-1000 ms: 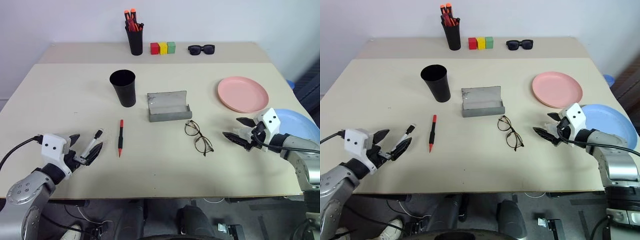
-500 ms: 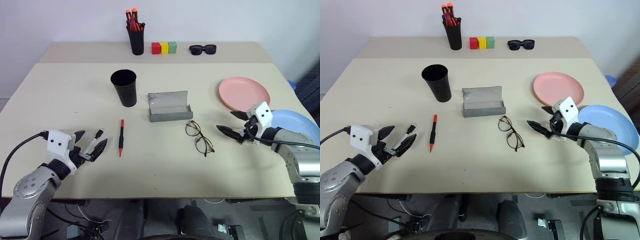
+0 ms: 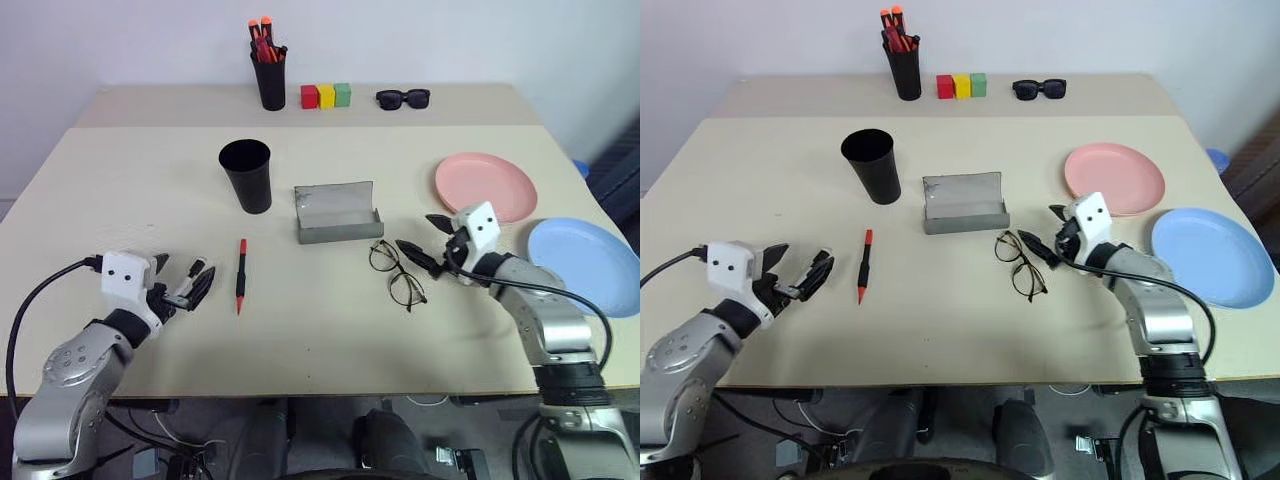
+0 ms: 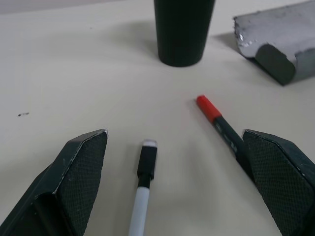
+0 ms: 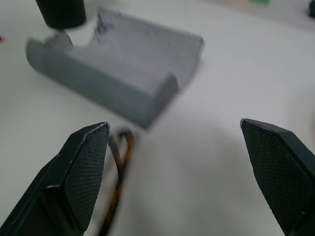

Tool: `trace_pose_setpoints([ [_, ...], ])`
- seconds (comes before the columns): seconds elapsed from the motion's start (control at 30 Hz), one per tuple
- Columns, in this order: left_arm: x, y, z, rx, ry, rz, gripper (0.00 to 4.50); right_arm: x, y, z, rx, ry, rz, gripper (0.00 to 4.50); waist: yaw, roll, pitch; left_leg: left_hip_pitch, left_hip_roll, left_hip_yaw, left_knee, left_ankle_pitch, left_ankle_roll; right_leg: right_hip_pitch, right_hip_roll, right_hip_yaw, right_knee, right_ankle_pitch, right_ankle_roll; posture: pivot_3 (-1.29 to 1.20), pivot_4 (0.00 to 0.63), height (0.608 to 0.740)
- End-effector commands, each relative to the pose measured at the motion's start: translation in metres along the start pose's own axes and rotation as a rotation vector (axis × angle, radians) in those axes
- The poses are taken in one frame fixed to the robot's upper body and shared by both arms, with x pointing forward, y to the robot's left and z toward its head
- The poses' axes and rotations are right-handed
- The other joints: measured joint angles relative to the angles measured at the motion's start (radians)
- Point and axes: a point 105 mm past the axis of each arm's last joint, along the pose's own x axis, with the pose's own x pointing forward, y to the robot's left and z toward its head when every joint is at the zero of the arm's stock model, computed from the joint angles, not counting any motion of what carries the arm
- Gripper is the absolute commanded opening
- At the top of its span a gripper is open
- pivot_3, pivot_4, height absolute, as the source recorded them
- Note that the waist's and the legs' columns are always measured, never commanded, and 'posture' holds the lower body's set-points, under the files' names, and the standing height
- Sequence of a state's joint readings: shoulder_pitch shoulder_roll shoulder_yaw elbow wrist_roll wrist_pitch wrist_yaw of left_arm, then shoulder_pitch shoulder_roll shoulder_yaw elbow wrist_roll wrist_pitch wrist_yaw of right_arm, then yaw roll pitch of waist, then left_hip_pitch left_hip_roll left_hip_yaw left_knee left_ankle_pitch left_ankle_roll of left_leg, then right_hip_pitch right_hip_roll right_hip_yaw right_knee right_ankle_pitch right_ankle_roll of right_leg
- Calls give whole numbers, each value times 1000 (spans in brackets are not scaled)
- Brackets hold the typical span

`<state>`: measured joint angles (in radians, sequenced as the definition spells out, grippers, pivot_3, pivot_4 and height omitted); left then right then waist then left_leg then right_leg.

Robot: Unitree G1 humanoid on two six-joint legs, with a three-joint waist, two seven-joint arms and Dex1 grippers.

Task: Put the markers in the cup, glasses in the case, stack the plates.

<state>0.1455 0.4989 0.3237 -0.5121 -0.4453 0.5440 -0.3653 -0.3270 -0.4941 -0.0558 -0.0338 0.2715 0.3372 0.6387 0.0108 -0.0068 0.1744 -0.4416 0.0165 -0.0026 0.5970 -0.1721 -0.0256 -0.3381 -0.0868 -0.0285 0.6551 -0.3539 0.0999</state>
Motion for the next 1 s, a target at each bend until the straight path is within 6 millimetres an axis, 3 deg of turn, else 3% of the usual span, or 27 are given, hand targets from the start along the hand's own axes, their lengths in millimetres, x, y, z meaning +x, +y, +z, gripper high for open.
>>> trace_pose_setpoints([
  [0.03,2,-2,3,42,20,35,4500,8,21,27,-38,-83,19,4328,0,0,0,0,0,0,0,0,0,0,0,0,0,0,0,0,150,740],
  [0.23,-1,10,-1,-11,86,133,4500,14,63,31,-80,-66,184,4328,-1,0,0,0,0,0,0,0,0,0,0,0,0,0,0,0,150,740],
  [0.3,-1,18,-2,1,139,187,4500,6,91,36,-89,-63,363,4328,1,0,0,0,0,0,0,0,0,0,0,0,0,0,0,0,150,740],
  [0.37,1,23,0,-13,176,213,4500,0,106,39,-94,-62,470,4328,2,0,0,0,0,-1,0,0,0,0,0,-1,1,0,0,0,150,740],
  [0.7,9,16,-13,-61,415,178,4500,14,131,44,-97,-94,542,4328,-1,-1,0,0,0,-2,0,1,-2,-1,2,-1,2,0,0,0,150,740],
  [0.97,5,16,-24,-149,600,149,4500,15,140,47,-87,-102,549,4328,-1,-1,0,0,0,-3,0,2,-3,-2,3,-1,5,0,0,0,150,740],
  [1.0,4,15,-27,-175,622,136,4255,15,140,47,-86,-103,546,4359,-3,-1,0,1,0,-3,0,2,-3,-2,3,-1,5,0,0,0,150,740],
])
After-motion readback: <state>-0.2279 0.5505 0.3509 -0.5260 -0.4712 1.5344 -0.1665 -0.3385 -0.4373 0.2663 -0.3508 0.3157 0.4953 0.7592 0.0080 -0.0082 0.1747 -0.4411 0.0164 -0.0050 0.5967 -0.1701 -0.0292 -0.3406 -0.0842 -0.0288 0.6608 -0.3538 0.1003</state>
